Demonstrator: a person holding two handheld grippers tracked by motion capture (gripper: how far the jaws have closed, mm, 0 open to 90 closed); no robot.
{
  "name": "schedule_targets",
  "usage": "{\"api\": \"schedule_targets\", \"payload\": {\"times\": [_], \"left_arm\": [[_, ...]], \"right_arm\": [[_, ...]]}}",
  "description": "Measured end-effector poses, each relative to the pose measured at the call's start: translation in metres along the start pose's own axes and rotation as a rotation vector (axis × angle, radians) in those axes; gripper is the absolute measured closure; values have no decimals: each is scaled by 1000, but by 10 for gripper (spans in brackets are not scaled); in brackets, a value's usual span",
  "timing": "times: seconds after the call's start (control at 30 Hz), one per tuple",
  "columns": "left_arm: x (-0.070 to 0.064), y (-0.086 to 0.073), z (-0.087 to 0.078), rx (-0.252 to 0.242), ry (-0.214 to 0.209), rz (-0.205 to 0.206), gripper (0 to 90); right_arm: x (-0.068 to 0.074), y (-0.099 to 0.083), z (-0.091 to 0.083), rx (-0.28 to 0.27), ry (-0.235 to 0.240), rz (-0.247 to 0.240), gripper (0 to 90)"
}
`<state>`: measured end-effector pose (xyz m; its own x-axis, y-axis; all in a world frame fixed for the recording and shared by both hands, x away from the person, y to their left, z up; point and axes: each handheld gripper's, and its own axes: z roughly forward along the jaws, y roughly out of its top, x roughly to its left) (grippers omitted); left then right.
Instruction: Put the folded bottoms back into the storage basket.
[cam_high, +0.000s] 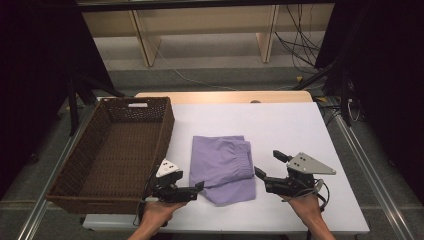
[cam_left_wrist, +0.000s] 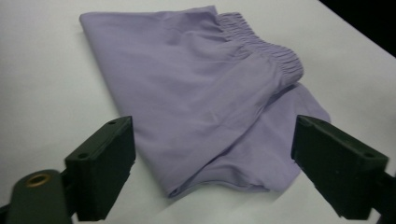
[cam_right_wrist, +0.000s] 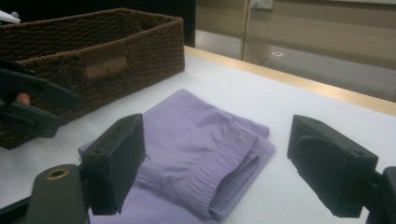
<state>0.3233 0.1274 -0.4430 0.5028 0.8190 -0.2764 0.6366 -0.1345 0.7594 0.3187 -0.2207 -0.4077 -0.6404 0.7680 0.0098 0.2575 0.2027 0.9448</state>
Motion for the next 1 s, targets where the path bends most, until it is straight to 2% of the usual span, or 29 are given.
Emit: {"api": "schedule_targets", "payload": {"times": [0.1,0.13,0.17,0.23,0.3,0.43,0.6,0.8,0.83,1.0], "left_arm": [[3,1,5,16,6,-24,165],[5,0,9,41,19,-29,177],[5,0,9,41,19,-29,188],[6,0,14,72,27,-34,197],[10,0,19,106,38,-60,210],[15,0,22,116,46,-90,243],[14,-3,26,163,44,-84,296],[14,-4,27,177,47,-84,342],[15,-4,28,176,49,-87,373],[17,-4,29,186,54,-95,407]], "right_arm": [[-1,0,4,14,3,-3,204],[-2,0,6,21,2,-7,204],[-2,0,6,21,2,-7,204],[-2,0,10,31,5,-8,205],[-3,1,15,42,6,-16,206],[-4,1,20,49,10,-13,207],[-7,3,31,75,5,-9,207],[-15,8,43,106,5,0,207],[-18,9,48,127,9,10,207],[-23,11,58,167,9,10,205]]}}
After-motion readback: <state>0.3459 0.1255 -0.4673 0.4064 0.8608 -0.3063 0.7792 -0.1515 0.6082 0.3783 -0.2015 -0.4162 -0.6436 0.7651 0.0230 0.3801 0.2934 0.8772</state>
